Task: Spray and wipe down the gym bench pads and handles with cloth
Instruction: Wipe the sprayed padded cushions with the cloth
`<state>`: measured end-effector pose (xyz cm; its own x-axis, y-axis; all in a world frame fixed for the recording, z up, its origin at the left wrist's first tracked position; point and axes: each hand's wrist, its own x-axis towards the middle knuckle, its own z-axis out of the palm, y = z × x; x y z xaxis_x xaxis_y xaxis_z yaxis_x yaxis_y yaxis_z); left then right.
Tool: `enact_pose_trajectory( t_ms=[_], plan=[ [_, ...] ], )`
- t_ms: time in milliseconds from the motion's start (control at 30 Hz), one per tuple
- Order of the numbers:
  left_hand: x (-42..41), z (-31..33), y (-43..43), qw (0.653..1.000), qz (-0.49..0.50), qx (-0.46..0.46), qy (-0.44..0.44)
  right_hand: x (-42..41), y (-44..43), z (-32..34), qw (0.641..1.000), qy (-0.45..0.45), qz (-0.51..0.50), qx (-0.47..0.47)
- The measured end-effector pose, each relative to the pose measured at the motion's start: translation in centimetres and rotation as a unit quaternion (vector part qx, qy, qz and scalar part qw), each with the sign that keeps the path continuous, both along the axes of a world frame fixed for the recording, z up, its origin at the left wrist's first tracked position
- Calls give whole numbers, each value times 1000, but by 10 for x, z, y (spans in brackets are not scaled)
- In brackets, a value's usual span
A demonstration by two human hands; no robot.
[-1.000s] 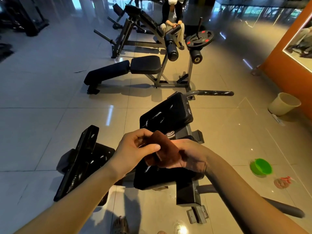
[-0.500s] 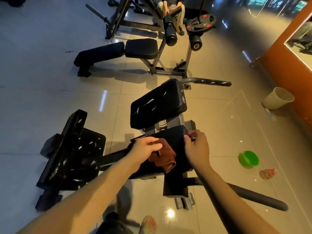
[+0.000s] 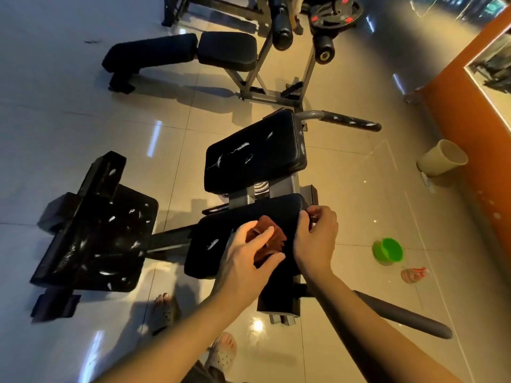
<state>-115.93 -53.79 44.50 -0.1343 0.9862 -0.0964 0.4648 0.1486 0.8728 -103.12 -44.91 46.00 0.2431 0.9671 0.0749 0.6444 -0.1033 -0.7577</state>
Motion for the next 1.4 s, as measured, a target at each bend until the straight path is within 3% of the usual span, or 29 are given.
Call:
enact_pose_trajectory(
  t_ms=[200, 433, 633, 767, 967, 1067, 1167, 1267, 1333, 1400],
  plan=[
    [-25, -21, 8, 997, -23, 48, 48, 0, 1, 3, 1000, 19, -2, -4],
    [-86, -63, -13, 990, 94, -82, 61, 1, 2, 1, 1000, 19, 3, -4],
    [-8, -7, 49, 999, 23, 23, 15, 3, 2, 2, 1000, 5, 3, -3],
    [-32, -27, 23, 998, -28, 56, 9, 4, 2, 1, 1000, 19, 7, -6],
    [-117, -102, -35, 978, 156, -123, 62, 3, 3, -3, 1000, 26, 5, -1],
    [-78, -74, -9, 988, 139, -63, 23, 3, 3, -5, 1000, 28, 7, 3],
    [-24, -28, 2, 998, 50, 29, -14, 3, 2, -5, 1000, 29, 6, 1],
    [-28, -29, -25, 997, -32, 69, -25, 4, 2, -5, 1000, 28, 6, -6],
    [-54, -52, -47, 1000, -4, 31, -5, 5, 2, -3, 999, 29, 9, -9],
    [-85, -77, -52, 995, 87, -45, 17, 3, 3, 0, 1000, 26, 10, -6]
  ],
)
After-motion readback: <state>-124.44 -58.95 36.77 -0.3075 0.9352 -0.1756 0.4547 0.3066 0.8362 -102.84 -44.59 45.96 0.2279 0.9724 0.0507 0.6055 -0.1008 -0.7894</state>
